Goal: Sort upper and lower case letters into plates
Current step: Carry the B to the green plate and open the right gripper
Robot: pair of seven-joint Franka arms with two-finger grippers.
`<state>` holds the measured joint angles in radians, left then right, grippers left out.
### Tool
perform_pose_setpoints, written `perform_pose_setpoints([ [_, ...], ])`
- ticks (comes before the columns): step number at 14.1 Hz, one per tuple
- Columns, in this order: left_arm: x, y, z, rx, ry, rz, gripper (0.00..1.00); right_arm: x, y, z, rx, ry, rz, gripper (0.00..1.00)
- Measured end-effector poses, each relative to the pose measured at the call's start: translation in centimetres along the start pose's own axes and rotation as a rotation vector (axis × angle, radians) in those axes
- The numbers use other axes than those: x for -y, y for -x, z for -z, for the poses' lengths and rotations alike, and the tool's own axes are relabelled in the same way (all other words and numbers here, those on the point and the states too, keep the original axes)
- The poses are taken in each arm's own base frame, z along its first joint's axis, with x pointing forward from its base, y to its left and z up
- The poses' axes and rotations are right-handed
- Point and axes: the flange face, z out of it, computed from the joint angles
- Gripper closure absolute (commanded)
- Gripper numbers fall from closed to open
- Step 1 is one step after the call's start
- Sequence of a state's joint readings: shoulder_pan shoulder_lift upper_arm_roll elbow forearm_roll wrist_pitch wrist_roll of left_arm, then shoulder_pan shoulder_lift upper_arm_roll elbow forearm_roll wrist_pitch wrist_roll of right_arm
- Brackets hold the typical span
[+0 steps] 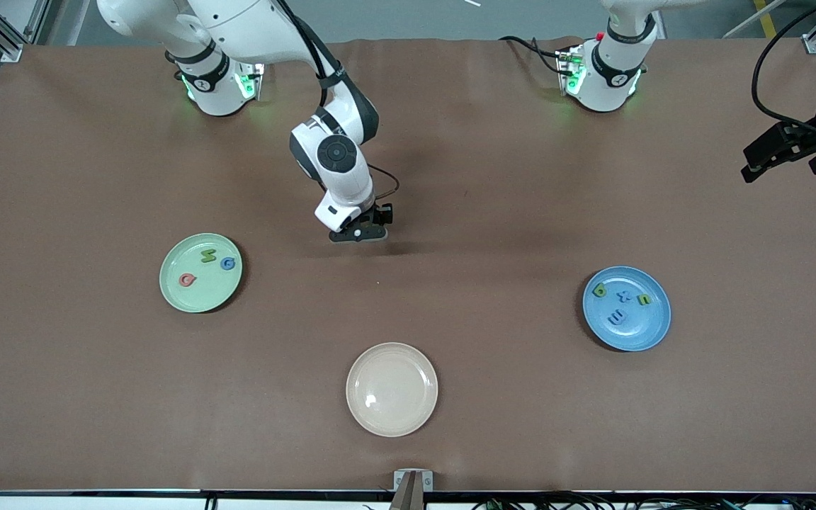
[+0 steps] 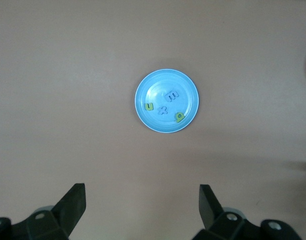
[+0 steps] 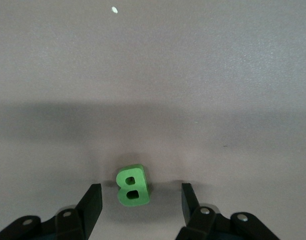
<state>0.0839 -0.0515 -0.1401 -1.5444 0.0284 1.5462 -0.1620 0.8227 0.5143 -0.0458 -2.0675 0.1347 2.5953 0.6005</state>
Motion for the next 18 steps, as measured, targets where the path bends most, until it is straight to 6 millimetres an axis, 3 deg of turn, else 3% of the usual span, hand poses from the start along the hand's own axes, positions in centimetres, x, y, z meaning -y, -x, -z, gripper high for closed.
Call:
perform_pose_setpoints([
  [3,0.0,0.1,-0.1,0.009,-0.001,0.000,0.00,0.0,0.0,-0.1,-0.002,-0.001,0.000,0.59],
  [4,0.0,0.1,-0.1,0.009,-0.001,0.000,0.00,0.0,0.0,-0.2,-0.003,-0.001,0.000,0.68],
  [6,0.0,0.1,-0.1,0.009,-0.001,0.000,0.00,-0.1,-0.1,-0.2,-0.004,0.001,0.000,0.97],
  [10,0.0,0.1,-0.1,0.009,-0.001,0.000,0.00,-0.4,-0.5,0.0,-0.009,0.001,-0.009,1.00],
  [12,0.0,0.1,-0.1,0.009,-0.002,0.000,0.00,-1.8,-2.3,0.6,-0.023,-0.001,-0.037,1.00],
  [15,0.0,0.1,-0.2,0.010,-0.002,0.001,0.00,-7.2,-7.2,3.5,-0.010,0.004,-0.039,1.00],
  [18,0.1,0.1,-0.4,0.015,-0.002,0.001,0.00,-16.1,-11.6,6.9,0.052,0.013,0.002,1.00],
])
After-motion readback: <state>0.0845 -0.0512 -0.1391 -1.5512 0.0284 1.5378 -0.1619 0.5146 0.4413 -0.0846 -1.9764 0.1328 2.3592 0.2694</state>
